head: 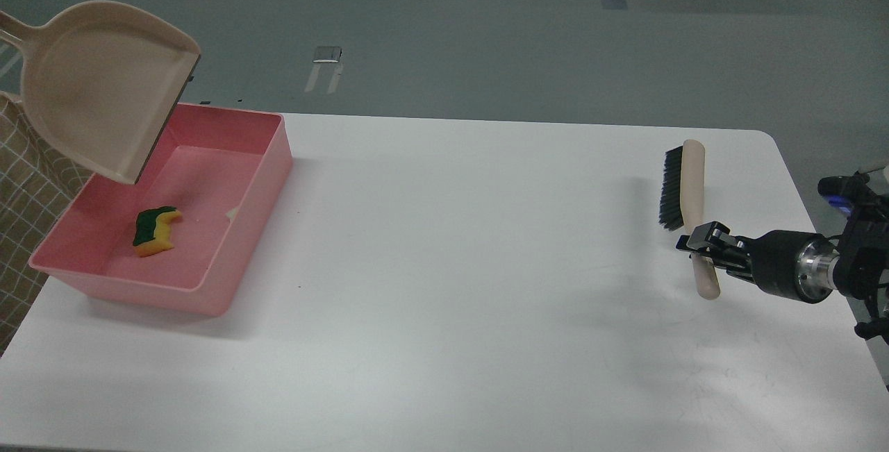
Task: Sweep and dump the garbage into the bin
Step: 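Tilt the dustpan with the left gripper to dump the sponge into the bin, then lower the dustpan back onto the table beside the bin with the left gripper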
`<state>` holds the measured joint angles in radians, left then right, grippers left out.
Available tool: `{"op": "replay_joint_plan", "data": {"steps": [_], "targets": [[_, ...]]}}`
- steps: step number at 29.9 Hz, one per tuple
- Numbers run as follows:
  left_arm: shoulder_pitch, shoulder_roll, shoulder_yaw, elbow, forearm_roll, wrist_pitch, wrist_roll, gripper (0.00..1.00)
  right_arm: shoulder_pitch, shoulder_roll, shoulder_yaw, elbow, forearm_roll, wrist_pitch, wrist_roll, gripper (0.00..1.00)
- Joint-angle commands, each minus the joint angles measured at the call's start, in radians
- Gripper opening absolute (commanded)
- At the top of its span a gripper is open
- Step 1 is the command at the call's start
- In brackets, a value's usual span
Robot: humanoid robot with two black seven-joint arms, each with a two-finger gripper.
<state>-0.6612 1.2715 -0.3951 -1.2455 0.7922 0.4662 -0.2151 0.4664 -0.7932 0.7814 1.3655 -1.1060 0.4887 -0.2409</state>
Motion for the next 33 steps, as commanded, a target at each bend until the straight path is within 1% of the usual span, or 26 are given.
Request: {"op": "replay_joint_plan", "data": {"steps": [1, 3, 7, 10, 11, 13, 15, 16, 17, 19, 20, 21, 23, 27, 28, 29, 30, 31, 33], "targets": [[-0.002, -0.001, -0.007, 0.000, -0.001, 0.002, 0.000, 0.14, 0.000, 0.000, -0.001, 0.000, 0.000, 0.000, 0.000, 0.00], [-0.005, 0.000, -0.017, -0.002, -0.013, -0.014, 0.011, 0.14, 0.000, 0.000, -0.001, 0.001, 0.000, 0.000, 0.000, 0.00], [-0.017, 0.000, -0.028, -0.011, -0.021, -0.049, 0.017, 0.14, 0.000, 0.000, 0.001, 0.003, 0.001, 0.000, 0.000, 0.00], [-0.017, 0.002, -0.091, -0.012, -0.065, -0.121, 0.034, 0.14, 0.000, 0.000, 0.001, 0.003, 0.001, 0.000, 0.000, 0.00], [-0.017, 0.002, -0.118, -0.012, -0.095, -0.167, 0.055, 0.14, 0.001, 0.002, 0.002, 0.003, 0.001, 0.000, 0.000, 0.00], [-0.018, 0.002, -0.148, -0.012, -0.123, -0.211, 0.081, 0.14, 0.002, 0.000, 0.002, 0.003, 0.001, 0.000, 0.000, 0.00], [-0.017, 0.002, -0.198, -0.012, -0.160, -0.288, 0.129, 0.14, 0.002, 0.000, 0.002, 0.003, 0.001, 0.000, 0.000, 0.00], [-0.017, 0.002, -0.208, -0.012, -0.165, -0.303, 0.138, 0.14, 0.002, 0.000, 0.002, 0.004, 0.001, 0.000, 0.000, 0.00], [-0.017, 0.000, -0.226, -0.014, -0.177, -0.334, 0.157, 0.14, 0.003, 0.002, 0.002, 0.003, 0.001, 0.000, 0.000, 0.00], [-0.017, -0.001, -0.244, -0.018, -0.197, -0.354, 0.171, 0.14, 0.003, 0.000, 0.002, 0.004, 0.001, 0.000, 0.000, 0.00], [-0.017, -0.003, -0.257, -0.026, -0.224, -0.369, 0.187, 0.14, 0.003, 0.000, 0.002, 0.004, 0.001, 0.000, 0.000, 0.00], [-0.017, -0.003, -0.261, -0.029, -0.243, -0.374, 0.198, 0.14, 0.005, 0.000, 0.002, 0.004, 0.001, 0.000, 0.000, 0.00], [-0.020, -0.007, -0.266, -0.051, -0.303, -0.388, 0.259, 0.14, 0.006, 0.000, 0.006, 0.004, 0.001, 0.000, 0.000, 0.00], [-0.029, -0.029, -0.269, -0.110, -0.324, -0.383, 0.312, 0.14, 0.009, 0.000, 0.006, 0.004, 0.001, 0.000, 0.000, 0.00], [-0.029, -0.046, -0.269, -0.136, -0.326, -0.379, 0.334, 0.14, 0.009, 0.000, 0.006, 0.004, 0.001, 0.000, 0.000, 0.00], [-0.029, -0.061, -0.269, -0.161, -0.327, -0.376, 0.370, 0.14, 0.009, 0.000, 0.006, 0.004, 0.001, 0.000, 0.000, 0.00], [-0.029, -0.069, -0.269, -0.173, -0.329, -0.371, 0.390, 0.14, 0.009, 0.000, 0.006, 0.004, 0.001, 0.000, 0.000, 0.00], [-0.029, -0.083, -0.269, -0.198, -0.332, -0.354, 0.428, 0.14, 0.009, 0.000, 0.006, 0.004, 0.001, 0.000, 0.000, 0.00], [-0.029, -0.098, -0.271, -0.222, -0.332, -0.331, 0.456, 0.14, 0.011, 0.000, 0.006, 0.004, 0.001, 0.000, 0.000, 0.00]]}}
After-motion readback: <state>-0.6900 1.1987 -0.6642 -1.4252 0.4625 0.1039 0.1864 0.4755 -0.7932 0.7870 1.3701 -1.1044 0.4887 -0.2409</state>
